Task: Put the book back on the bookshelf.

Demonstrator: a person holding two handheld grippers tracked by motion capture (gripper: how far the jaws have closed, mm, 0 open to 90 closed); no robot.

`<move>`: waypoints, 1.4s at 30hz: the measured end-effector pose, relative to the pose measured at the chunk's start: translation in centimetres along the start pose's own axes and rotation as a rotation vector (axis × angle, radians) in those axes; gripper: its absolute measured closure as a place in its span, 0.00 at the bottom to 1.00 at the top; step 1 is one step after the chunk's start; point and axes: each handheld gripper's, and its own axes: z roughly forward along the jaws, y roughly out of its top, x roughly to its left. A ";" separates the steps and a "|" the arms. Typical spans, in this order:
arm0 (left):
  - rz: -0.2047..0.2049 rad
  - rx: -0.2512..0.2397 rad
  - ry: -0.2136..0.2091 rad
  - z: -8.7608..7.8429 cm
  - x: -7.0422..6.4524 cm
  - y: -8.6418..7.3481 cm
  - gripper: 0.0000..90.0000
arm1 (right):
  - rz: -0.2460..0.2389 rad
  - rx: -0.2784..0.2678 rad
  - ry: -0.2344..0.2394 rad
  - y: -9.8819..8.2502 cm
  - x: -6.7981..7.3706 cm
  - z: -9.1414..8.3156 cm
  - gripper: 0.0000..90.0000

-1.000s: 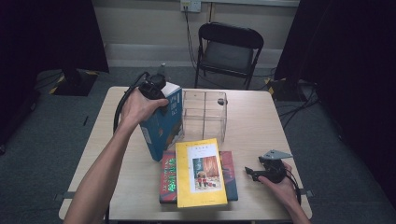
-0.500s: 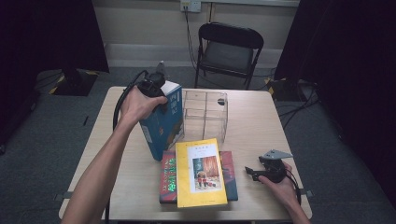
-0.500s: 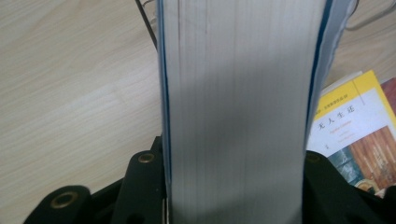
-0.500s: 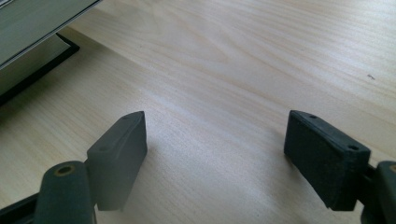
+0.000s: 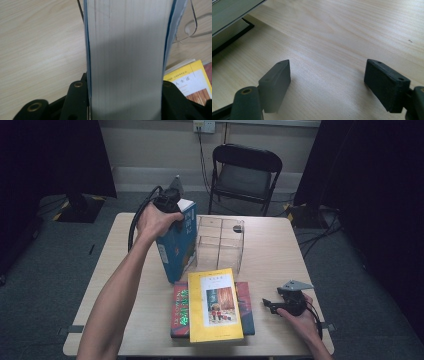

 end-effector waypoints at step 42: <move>0.061 -0.367 -0.139 0.1 3.0 -3.6 0.41 | -0.006 0.000 0.008 -0.1 0.0 -0.1 0.24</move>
